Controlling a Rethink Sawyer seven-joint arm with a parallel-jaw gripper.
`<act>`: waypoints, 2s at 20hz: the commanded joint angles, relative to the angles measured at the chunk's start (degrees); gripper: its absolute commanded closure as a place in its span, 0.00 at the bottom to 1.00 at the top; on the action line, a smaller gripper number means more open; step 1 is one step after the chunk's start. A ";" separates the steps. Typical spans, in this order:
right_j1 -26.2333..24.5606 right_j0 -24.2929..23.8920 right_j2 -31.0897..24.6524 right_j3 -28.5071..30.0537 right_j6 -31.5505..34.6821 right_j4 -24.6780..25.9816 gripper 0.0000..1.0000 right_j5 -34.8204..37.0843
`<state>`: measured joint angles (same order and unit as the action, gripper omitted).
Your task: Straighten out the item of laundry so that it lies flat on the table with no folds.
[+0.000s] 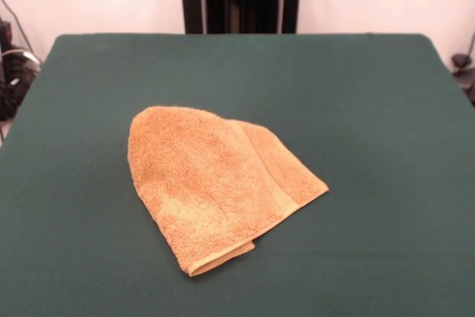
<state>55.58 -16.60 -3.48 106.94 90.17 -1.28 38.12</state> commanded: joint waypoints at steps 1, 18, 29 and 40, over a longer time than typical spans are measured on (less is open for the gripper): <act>0.76 1.93 -3.51 7.13 8.65 -3.24 0.00 -1.87; -19.98 2.96 -3.72 -6.63 5.04 3.63 0.00 -15.37; -25.24 5.49 -4.27 -15.17 4.51 1.82 0.00 -9.15; -29.35 9.86 -3.23 -27.64 7.85 -0.75 0.00 0.05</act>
<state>28.67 -10.67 -2.96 87.66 90.17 0.26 29.28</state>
